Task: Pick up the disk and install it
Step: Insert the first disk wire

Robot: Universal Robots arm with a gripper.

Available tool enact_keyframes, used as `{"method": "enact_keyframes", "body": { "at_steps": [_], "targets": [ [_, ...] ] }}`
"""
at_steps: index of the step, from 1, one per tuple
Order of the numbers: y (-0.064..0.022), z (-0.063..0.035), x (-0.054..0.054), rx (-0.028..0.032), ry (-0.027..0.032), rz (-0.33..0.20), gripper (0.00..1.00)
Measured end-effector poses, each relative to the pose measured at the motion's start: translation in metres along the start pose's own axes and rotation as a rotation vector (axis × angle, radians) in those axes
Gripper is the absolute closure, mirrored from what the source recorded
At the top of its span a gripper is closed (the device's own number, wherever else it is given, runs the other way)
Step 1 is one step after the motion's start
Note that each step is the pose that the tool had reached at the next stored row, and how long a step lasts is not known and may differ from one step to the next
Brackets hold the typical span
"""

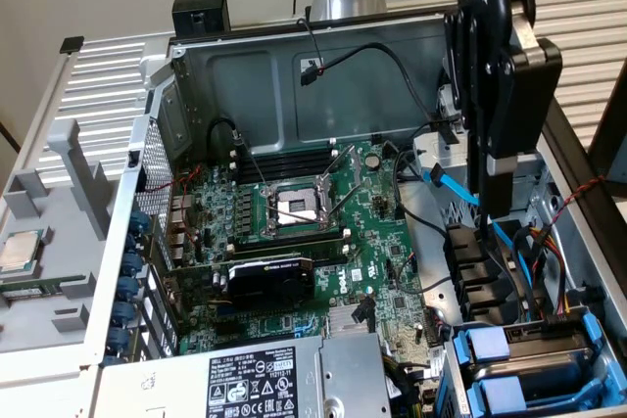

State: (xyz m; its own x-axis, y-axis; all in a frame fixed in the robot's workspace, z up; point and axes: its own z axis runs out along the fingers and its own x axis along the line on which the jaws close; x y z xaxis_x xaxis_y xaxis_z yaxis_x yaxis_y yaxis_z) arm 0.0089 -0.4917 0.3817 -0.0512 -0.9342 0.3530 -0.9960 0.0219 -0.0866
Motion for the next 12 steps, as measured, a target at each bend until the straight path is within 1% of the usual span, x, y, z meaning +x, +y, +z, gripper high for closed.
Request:
{"method": "enact_keyframes", "body": {
  "at_steps": [2,3,4,6,7,8,10,12],
  "targets": [
    [0.0009,-0.0005,-0.001,0.0002,0.0044,0.000,0.67],
    [0.0009,-0.0007,-0.002,0.0004,0.0083,-0.001,0.67],
    [0.0010,-0.0008,-0.002,0.0008,0.0136,-0.001,0.67],
    [0.0012,-0.0014,-0.005,0.0017,0.0314,-0.002,0.67],
    [0.0013,-0.0017,-0.007,0.0020,0.0376,-0.003,0.67],
    [0.0014,-0.0021,-0.009,0.0022,0.0419,-0.003,0.67],
    [0.0016,-0.0022,-0.011,0.0026,0.0476,-0.003,0.67],
    [0.0017,-0.0019,-0.012,0.0028,0.0512,-0.004,0.67]
  ]
}}
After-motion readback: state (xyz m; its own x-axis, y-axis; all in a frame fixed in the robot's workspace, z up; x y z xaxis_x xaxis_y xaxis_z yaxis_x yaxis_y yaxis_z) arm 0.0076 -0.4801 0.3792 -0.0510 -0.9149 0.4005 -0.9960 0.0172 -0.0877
